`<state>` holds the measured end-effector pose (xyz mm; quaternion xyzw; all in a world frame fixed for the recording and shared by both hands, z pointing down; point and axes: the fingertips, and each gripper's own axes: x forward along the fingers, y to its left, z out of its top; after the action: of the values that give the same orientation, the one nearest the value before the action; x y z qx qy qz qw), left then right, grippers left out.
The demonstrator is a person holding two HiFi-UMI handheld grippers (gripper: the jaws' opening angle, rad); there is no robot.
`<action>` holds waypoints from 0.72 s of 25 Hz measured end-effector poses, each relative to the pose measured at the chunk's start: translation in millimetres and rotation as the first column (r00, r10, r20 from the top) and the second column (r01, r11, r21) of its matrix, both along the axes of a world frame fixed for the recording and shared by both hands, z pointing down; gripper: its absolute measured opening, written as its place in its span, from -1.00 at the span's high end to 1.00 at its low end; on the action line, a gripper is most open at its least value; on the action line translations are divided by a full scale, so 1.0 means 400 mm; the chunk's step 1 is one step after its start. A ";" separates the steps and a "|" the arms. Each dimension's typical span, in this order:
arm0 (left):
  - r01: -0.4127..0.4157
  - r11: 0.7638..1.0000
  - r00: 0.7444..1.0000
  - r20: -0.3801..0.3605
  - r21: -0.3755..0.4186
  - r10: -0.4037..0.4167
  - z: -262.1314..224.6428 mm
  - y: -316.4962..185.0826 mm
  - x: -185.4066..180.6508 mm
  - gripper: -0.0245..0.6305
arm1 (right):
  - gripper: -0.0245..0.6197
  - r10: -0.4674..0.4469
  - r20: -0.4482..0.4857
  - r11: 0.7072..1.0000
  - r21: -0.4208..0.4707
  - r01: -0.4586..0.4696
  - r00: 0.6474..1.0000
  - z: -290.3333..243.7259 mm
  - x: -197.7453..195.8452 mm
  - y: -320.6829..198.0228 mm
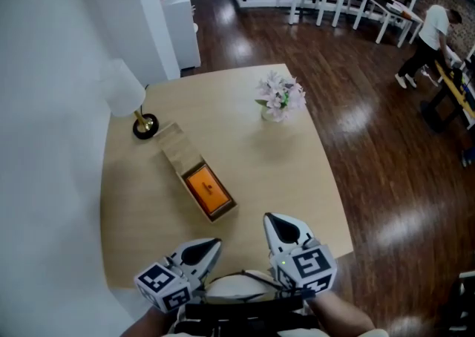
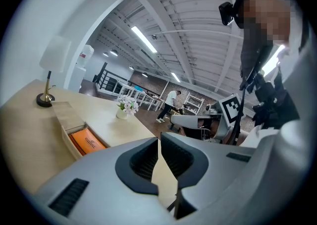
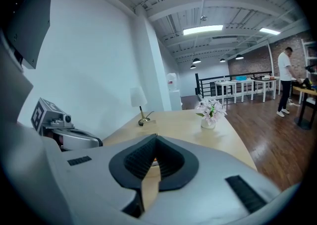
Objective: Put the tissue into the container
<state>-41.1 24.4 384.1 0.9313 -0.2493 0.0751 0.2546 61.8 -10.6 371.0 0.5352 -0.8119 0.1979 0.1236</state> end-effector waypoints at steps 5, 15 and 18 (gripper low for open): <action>0.011 1.000 1.000 0.007 -0.007 -0.011 0.002 0.000 -0.004 0.90 | 0.92 -0.004 0.005 1.000 -0.008 0.004 1.000 0.005 -0.003 0.003; -0.006 1.000 1.000 -0.004 -0.004 0.006 0.002 -0.005 0.003 0.90 | 0.92 -0.006 0.008 1.000 -0.009 0.006 1.000 0.008 -0.006 0.001; -0.021 0.999 0.999 -0.025 0.038 0.022 -0.007 -0.048 0.020 0.90 | 0.92 0.007 -0.006 0.999 0.038 -0.007 1.000 -0.010 0.010 -0.036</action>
<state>-33.2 5.2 381.3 0.9395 -0.2372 0.0611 0.2393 65.7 -25.2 366.9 0.5410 -0.8131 0.1811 0.1152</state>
